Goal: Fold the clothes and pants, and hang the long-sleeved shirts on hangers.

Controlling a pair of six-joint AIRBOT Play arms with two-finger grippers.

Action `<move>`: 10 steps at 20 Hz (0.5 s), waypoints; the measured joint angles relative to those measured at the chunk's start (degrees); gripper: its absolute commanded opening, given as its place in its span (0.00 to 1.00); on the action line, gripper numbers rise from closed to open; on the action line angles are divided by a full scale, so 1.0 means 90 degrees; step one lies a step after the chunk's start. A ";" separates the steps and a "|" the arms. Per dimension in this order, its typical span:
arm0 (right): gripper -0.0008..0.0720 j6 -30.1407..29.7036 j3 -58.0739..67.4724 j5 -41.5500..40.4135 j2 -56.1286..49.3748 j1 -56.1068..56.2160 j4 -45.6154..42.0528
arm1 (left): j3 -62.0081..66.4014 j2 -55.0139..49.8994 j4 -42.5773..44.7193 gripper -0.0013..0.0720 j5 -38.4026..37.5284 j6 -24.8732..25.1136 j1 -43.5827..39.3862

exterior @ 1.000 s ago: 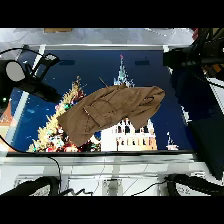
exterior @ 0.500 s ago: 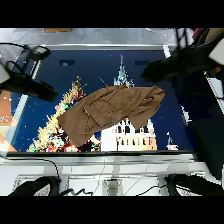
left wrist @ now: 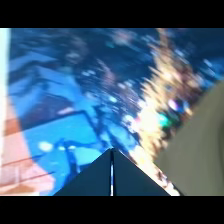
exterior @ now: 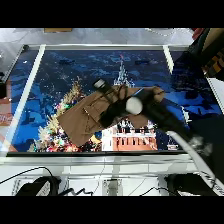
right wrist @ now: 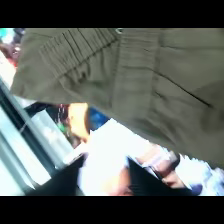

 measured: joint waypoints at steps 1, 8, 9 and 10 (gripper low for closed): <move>0.63 -0.0187 -0.0138 -0.0408 -0.0185 0.0216 -0.0022 | 0.0000 0.0056 0.0029 0.04 0.0036 -0.0041 0.0109; 0.64 -0.1124 -0.0435 -0.2358 -0.1440 0.1479 -0.1375 | 0.0000 0.0070 0.0090 0.04 0.0226 -0.0177 0.0347; 0.64 -0.1256 -0.0423 -0.2535 -0.1576 0.1588 -0.1586 | 0.0000 0.0044 0.0092 0.04 0.0255 -0.0182 0.0355; 0.66 -0.1353 -0.0374 -0.2676 -0.1700 0.1668 -0.1736 | 0.0000 0.0022 0.0092 0.04 0.0262 -0.0189 0.0359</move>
